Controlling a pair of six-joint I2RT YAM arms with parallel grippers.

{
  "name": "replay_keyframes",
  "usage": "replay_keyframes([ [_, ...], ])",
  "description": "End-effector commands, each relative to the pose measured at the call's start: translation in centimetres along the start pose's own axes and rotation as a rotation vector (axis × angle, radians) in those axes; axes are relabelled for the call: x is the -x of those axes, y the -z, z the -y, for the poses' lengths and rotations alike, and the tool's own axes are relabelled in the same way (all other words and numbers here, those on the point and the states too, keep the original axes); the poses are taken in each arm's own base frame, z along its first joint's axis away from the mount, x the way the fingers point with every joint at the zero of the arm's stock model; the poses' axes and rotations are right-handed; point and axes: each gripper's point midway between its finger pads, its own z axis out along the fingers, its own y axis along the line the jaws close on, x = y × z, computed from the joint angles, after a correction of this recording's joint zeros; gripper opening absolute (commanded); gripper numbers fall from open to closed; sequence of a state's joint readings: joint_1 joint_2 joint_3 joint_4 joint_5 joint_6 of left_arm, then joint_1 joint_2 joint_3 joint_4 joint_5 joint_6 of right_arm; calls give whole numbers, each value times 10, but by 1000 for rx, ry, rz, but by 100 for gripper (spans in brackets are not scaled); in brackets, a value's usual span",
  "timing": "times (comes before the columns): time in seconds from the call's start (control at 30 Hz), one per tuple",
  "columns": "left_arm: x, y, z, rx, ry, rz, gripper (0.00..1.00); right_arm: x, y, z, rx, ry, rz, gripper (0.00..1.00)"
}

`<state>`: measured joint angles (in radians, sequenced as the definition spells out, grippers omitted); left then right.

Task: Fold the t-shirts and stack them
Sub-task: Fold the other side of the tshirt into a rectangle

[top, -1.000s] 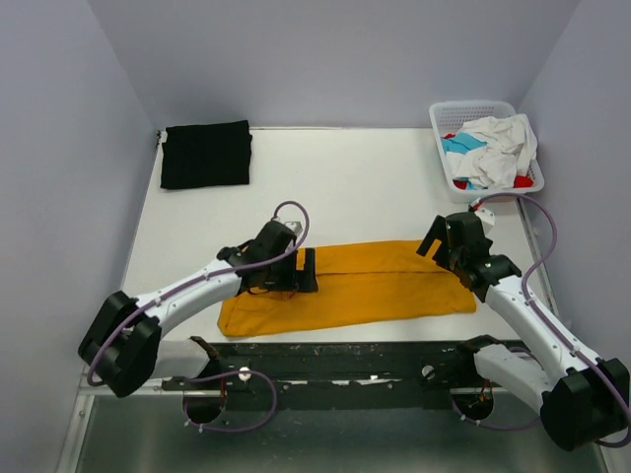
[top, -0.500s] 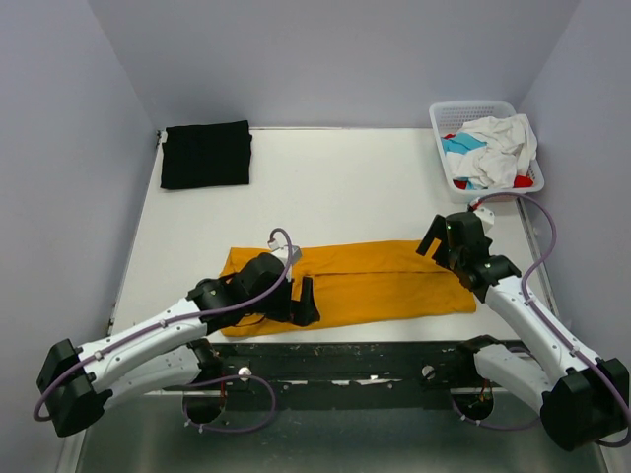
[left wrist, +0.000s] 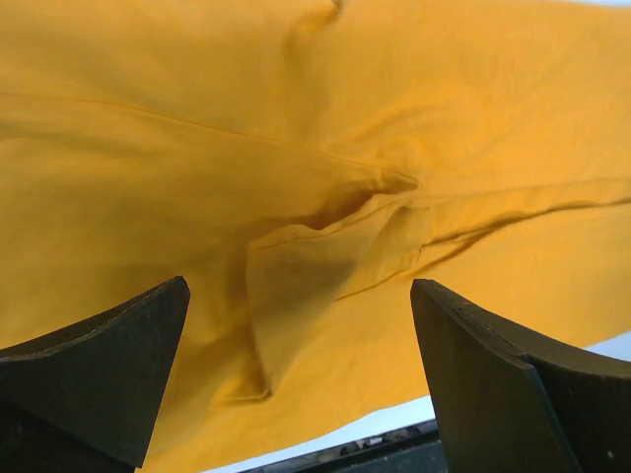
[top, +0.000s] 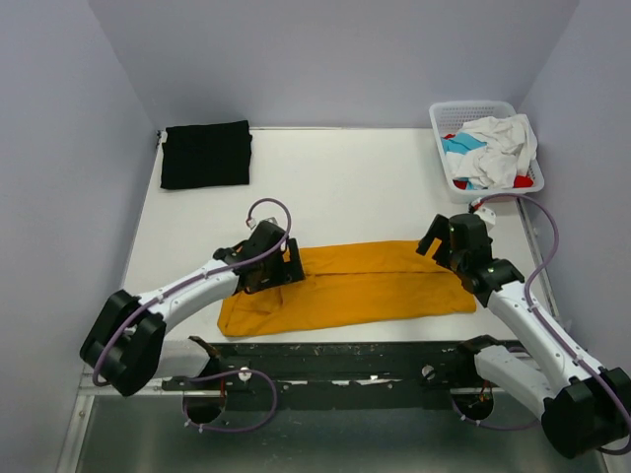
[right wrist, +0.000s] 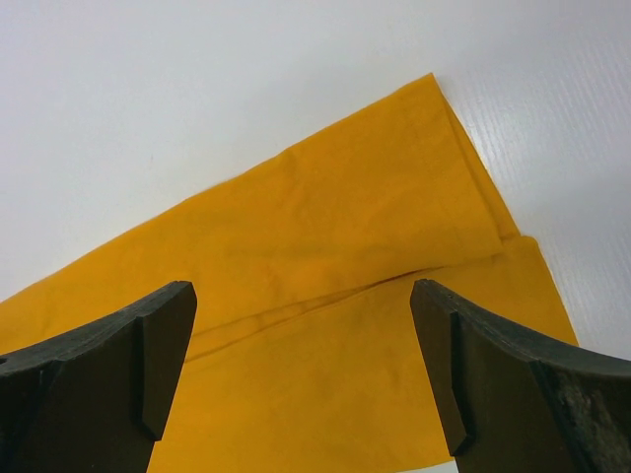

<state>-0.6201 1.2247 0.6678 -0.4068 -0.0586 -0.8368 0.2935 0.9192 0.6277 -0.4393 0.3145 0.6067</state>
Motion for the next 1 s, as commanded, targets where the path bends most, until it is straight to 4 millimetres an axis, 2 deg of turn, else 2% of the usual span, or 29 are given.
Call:
replay_keyframes([
  [0.0, -4, -12, 47, -187, -27, -91, 98, -4, 0, -3, 32, 15, -1, 100],
  [0.13, -21, -13, 63, -214, -63, -133, 99, -5, -1, -3, 31, 16, -2, 100],
  [0.27, -30, -2, 61, -73, -148, -72, 99, -6, -2, -2, 26, 17, -2, 100],
  [0.37, -51, 6, 66, -17, -226, -88, 99, -9, -5, -1, 20, 23, -10, 100],
  [0.5, -66, 11, 62, 100, -324, -89, 99, -11, -7, 0, 13, 29, -20, 100],
  [0.57, -81, 12, 72, 52, -383, -140, 99, -11, -8, -1, 17, 32, -21, 100],
  [0.63, -99, 18, 90, -66, -450, -187, 99, -11, -8, -4, 35, 36, -25, 100],
  [0.7, -110, 32, 115, -213, -542, -192, 98, -12, -8, -7, 54, 41, -27, 100],
  [0.77, -112, 48, 138, -321, -627, -127, 98, -14, -10, -9, 67, 44, -29, 100],
  [0.8, -111, 52, 141, -339, -648, -95, 98, -16, -10, -9, 70, 47, -33, 100],
  [0.87, -106, 50, 134, -312, -653, -66, 99, -16, -11, -10, 74, 54, -39, 100],
  [0.97, -90, 43, 103, -163, -576, -14, 99, -17, -12, -11, 78, 56, -43, 100],
])
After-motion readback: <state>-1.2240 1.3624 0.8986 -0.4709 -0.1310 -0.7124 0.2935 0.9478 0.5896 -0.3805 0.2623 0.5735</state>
